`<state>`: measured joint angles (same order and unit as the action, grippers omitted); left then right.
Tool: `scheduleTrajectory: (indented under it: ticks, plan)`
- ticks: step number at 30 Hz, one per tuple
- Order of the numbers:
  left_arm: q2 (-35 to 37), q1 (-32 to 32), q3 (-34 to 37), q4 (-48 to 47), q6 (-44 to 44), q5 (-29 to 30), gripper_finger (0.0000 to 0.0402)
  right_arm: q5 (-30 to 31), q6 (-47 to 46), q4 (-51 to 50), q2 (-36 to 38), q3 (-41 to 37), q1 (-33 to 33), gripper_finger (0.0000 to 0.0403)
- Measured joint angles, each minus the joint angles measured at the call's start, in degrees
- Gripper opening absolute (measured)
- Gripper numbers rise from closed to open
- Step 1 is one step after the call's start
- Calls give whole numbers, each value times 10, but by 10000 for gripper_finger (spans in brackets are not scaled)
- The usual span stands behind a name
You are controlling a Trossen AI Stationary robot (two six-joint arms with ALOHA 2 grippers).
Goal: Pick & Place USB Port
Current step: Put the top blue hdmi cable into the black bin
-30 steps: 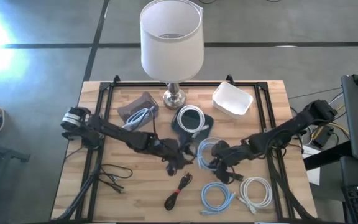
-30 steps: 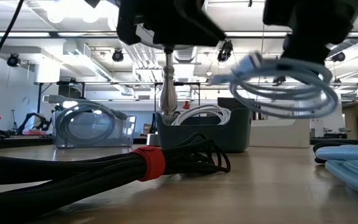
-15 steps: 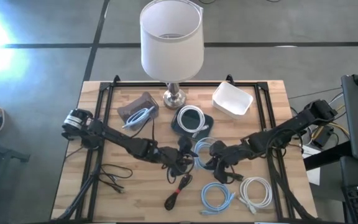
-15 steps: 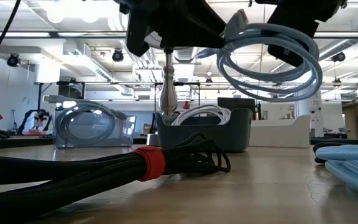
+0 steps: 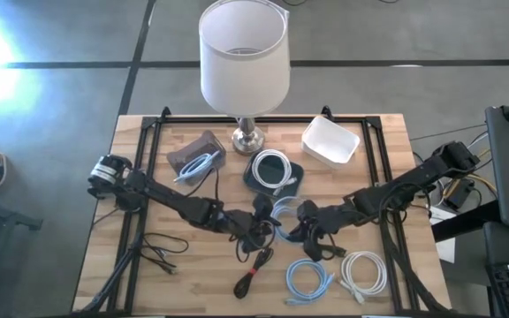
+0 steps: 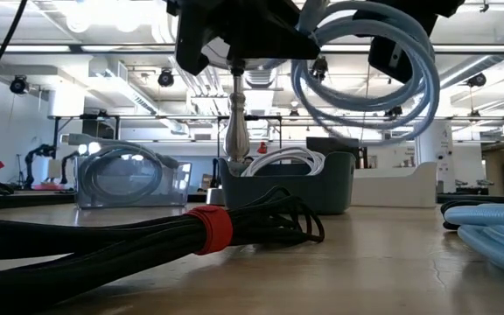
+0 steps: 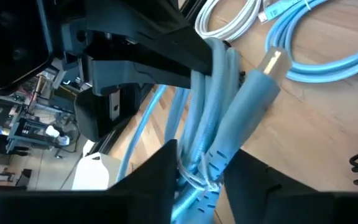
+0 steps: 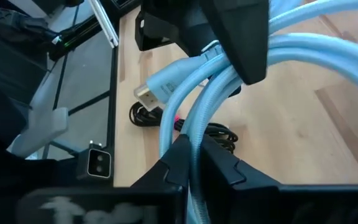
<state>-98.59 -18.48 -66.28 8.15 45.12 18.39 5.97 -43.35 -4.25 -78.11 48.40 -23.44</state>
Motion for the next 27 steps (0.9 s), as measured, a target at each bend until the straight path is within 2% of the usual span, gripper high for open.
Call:
scheduleTrajectory:
  ticks: [3, 6, 13, 18, 27]
  plan:
    - [0, 0, 0, -10, -2, 0, 73, 23, 1, 0, 0, 0, 0, 39]
    - [0, 0, 0, -18, -9, -2, 53, 37, 1, 1, 0, 0, 1, 53]
    - [0, -4, 0, -55, -34, -3, 70, 38, 18, -1, 0, 0, 1, 85]
    - [0, -14, 0, -75, -78, 4, 58, 37, 44, -2, 5, 1, 2, 104]
    - [20, -65, 0, -121, -109, 137, 67, 47, 70, -17, 55, 1, 1, 124]
